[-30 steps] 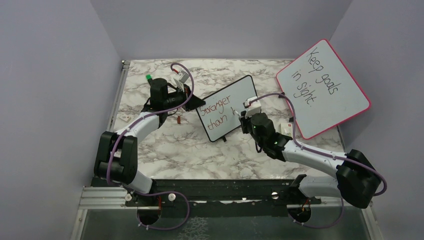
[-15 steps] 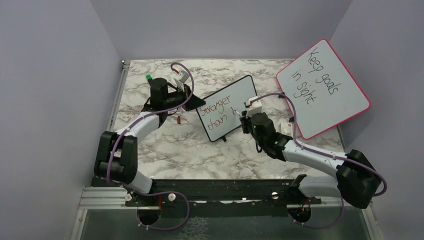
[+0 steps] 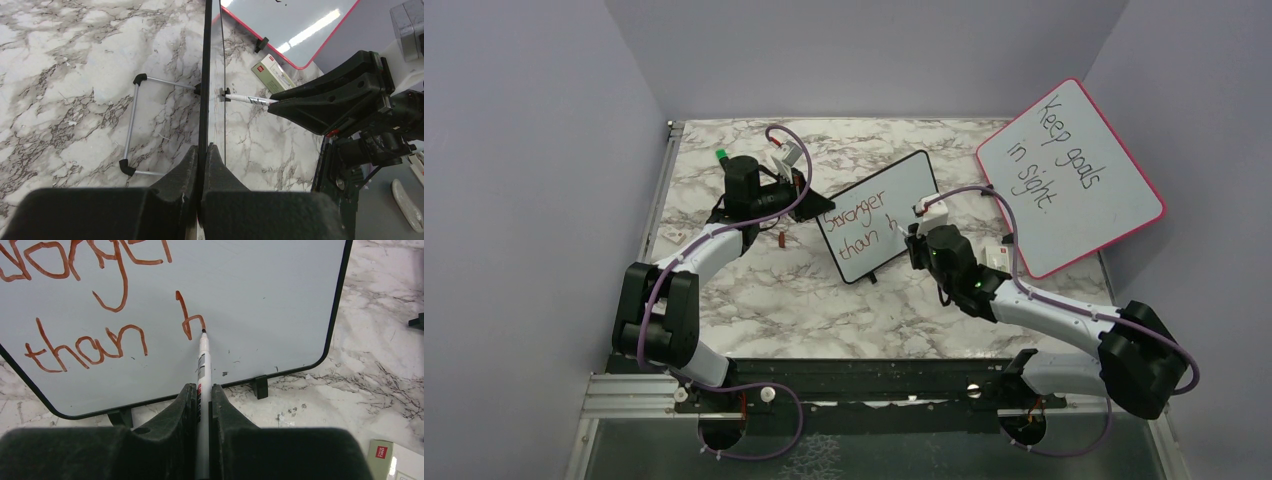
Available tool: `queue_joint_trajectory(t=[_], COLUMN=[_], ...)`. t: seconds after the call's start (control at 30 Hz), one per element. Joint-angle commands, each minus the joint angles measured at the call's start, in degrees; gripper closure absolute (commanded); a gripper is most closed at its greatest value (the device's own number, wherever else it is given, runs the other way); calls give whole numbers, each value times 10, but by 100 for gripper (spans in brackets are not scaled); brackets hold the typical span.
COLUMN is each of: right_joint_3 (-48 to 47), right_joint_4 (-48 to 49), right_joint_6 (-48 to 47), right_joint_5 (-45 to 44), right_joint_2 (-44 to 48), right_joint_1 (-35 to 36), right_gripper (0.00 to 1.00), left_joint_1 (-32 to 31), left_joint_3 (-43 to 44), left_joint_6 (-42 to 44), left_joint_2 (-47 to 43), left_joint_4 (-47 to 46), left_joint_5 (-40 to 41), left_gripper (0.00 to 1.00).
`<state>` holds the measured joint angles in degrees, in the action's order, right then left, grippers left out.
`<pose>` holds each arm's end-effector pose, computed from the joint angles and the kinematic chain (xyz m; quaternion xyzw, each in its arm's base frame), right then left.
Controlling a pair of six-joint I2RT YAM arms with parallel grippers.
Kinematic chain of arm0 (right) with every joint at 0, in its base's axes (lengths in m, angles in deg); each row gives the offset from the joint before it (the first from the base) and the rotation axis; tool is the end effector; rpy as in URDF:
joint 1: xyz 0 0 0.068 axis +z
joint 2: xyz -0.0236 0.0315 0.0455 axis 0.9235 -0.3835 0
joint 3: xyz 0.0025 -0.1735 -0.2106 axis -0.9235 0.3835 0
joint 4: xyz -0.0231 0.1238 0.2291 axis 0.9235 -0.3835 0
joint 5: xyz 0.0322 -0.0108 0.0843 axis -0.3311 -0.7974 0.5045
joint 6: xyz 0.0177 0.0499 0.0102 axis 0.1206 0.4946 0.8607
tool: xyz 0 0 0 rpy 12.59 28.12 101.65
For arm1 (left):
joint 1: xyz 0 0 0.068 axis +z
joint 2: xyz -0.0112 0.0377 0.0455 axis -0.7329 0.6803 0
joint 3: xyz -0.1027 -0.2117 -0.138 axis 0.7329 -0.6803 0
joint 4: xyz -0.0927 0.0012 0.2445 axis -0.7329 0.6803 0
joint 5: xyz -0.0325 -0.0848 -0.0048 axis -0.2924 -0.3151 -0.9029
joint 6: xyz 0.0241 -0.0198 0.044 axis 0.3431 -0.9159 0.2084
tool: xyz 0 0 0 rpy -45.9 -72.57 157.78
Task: Write a sentence on the whiteboard
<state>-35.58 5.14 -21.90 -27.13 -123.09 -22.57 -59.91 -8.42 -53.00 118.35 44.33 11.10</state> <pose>0.1958 0.1756 0.2253 -0.1555 0.8085 0.0954 0.5595 0.3172 -0.0999 0.2529 0.2208 0.7369 -0.4687 0.4342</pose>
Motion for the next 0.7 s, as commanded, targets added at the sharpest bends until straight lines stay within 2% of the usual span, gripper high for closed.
queue_joint_trajectory(t=[0.0,0.33,0.67], right_joint_3=[6,0,5], right_joint_4=[-19,-31,-24], right_joint_6=[-1,-9,-8], right_joint_5=[42,67,21], right_joint_2=[7,9,28], right_joint_1=[-3,-3,-3], right_gripper=[99,99,99], left_joint_1=[-3,-3,-3], left_joint_3=[-10,-10,-8], left_joint_6=[37,38,42], left_joint_2=[22,21,22], left_joint_4=[67,68,72], left_joint_5=[35,35,37], left_gripper=[100,100,100])
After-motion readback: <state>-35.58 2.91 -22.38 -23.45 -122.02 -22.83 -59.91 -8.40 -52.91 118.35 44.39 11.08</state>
